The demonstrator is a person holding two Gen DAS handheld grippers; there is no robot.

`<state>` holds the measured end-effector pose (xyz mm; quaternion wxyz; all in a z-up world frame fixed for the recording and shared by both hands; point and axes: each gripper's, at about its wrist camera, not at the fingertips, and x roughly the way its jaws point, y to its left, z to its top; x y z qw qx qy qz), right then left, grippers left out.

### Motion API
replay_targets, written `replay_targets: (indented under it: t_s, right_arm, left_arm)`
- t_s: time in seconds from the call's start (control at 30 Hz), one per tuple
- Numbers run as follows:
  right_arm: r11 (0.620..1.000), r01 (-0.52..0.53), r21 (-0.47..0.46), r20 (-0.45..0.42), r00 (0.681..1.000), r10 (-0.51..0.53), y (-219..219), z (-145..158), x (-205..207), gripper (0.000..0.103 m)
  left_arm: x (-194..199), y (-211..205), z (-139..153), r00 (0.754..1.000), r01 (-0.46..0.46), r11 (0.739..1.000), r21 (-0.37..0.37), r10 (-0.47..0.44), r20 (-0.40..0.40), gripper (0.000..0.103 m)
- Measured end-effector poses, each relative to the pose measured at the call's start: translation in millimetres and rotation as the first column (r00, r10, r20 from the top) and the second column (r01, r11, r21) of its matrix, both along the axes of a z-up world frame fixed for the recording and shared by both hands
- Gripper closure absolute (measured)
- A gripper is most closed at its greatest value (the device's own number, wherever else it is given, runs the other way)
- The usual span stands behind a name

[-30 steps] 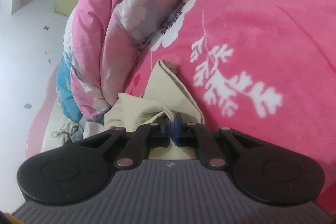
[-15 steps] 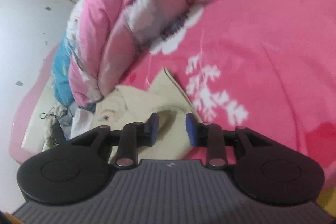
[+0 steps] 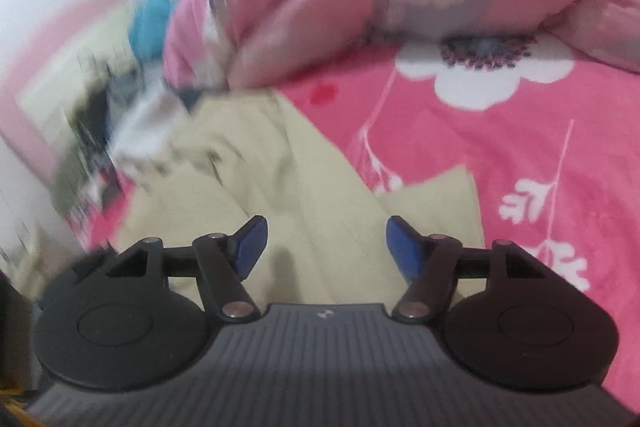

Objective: Fold clothes

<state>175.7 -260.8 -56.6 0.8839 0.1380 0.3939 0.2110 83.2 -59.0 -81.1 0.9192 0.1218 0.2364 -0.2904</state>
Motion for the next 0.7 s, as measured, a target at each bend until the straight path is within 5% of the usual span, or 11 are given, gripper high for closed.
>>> replay_targets:
  t_s: [0.07,0.13,0.2,0.23,0.5,0.7]
  right_arm:
    - [0.997,-0.02,-0.079,-0.017,1.0,0.019,8.2,-8.2,-0.3,0.043]
    - [0.995,-0.008,-0.096,-0.013,1.0,0.007,4.4,-14.8,-8.4,0.059]
    - [0.997,0.026,-0.071,-0.03,0.999,-0.028,-6.0,-19.3,-12.4,0.082]
    - [0.997,0.045,-0.055,-0.041,0.998,-0.047,-11.2,-21.1,-12.6,0.085]
    - [0.992,0.119,-0.038,0.021,0.993,-0.118,-13.6,6.7,-13.4,0.095]
    - [0.976,0.171,-0.134,0.133,0.979,-0.153,0.3,51.2,-5.1,0.096]
  left_arm:
    - [7.3,-2.0,-6.5,0.999,-0.032,0.999,0.0,0.032,-0.021,0.046]
    - [11.6,2.0,-9.0,0.997,-0.063,0.998,-0.013,0.062,-0.033,0.069]
    - [8.1,10.1,-5.3,0.997,-0.067,0.997,-0.043,0.065,-0.041,0.085]
    - [6.3,14.2,-3.5,0.997,-0.069,0.996,-0.058,0.067,-0.044,0.088]
    - [-7.6,46.6,11.0,0.994,-0.088,0.98,-0.179,0.076,-0.075,0.097]
    - [-32.5,75.8,18.6,0.993,-0.085,0.962,-0.258,0.061,-0.097,0.098]
